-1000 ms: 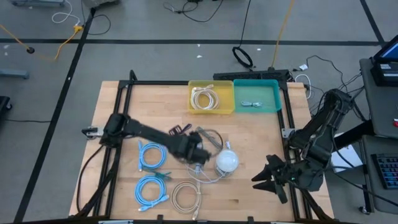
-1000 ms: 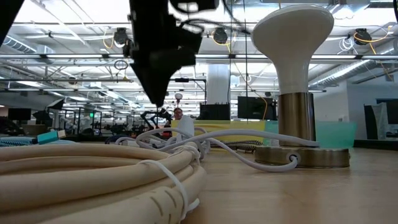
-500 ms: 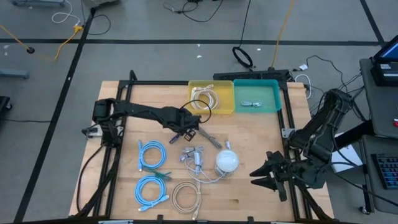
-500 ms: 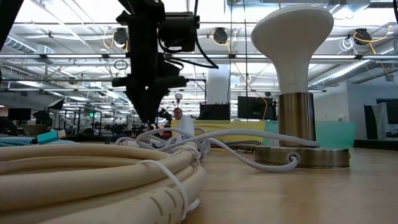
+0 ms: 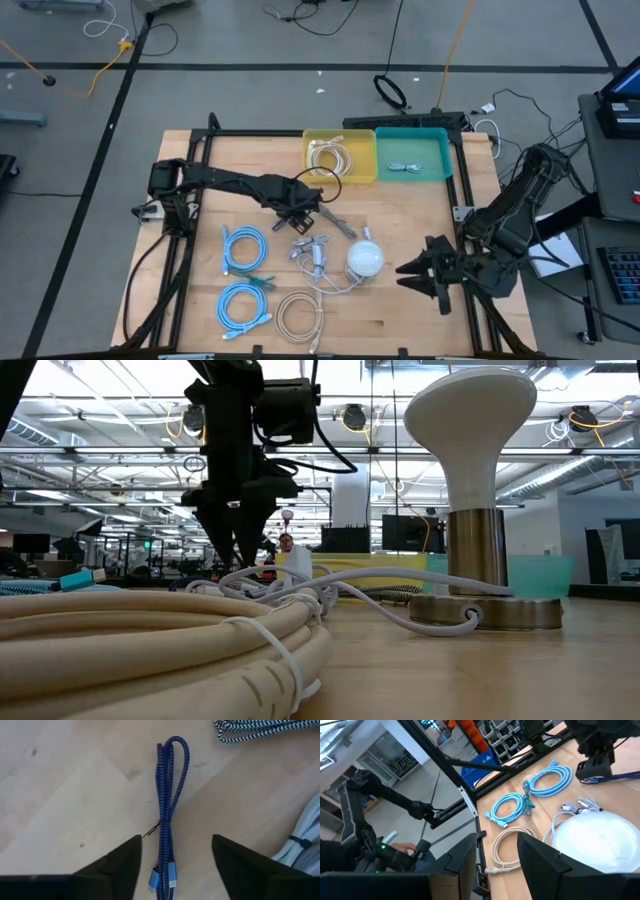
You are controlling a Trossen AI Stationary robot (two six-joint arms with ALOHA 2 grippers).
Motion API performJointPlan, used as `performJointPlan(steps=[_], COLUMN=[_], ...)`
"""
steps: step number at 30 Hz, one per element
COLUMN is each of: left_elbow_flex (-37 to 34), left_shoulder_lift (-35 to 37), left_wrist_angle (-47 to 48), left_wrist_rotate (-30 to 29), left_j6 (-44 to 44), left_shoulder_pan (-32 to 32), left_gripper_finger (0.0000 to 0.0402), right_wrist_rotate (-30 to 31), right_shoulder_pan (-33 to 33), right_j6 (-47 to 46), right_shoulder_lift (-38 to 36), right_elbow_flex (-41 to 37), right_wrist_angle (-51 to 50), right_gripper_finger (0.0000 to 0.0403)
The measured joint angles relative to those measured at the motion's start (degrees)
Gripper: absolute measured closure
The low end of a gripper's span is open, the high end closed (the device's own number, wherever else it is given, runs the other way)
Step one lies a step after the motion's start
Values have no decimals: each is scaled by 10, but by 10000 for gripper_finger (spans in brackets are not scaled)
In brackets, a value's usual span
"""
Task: Pick & Place USB Port
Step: Put the blue and purple charger cable into the green bin
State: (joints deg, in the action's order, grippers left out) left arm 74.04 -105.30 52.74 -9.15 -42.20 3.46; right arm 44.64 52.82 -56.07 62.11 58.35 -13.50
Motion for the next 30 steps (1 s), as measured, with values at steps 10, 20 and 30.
performJointPlan(steps=[10, 20, 30], left_elbow_flex=[-29, -130, -64], left_shoulder_lift=[-7, -1, 39], left_wrist_angle=[-66, -147, -213], left_wrist_rotate=[2, 60, 91], left_j6=[17, -7, -15], left_shoulder_pan=[19, 16, 12], left_gripper_finger=[119, 239, 392], right_wrist_rotate=[-14, -13, -14], right_shoulder_pan=[-18, -19, -34], right_j6=[-1, 2, 13], right_shoulder_lift=[0, 0, 0], right_elbow_flex=[0, 0, 0], right_wrist_angle=[0, 15, 19], right_gripper_finger=[268, 268, 268])
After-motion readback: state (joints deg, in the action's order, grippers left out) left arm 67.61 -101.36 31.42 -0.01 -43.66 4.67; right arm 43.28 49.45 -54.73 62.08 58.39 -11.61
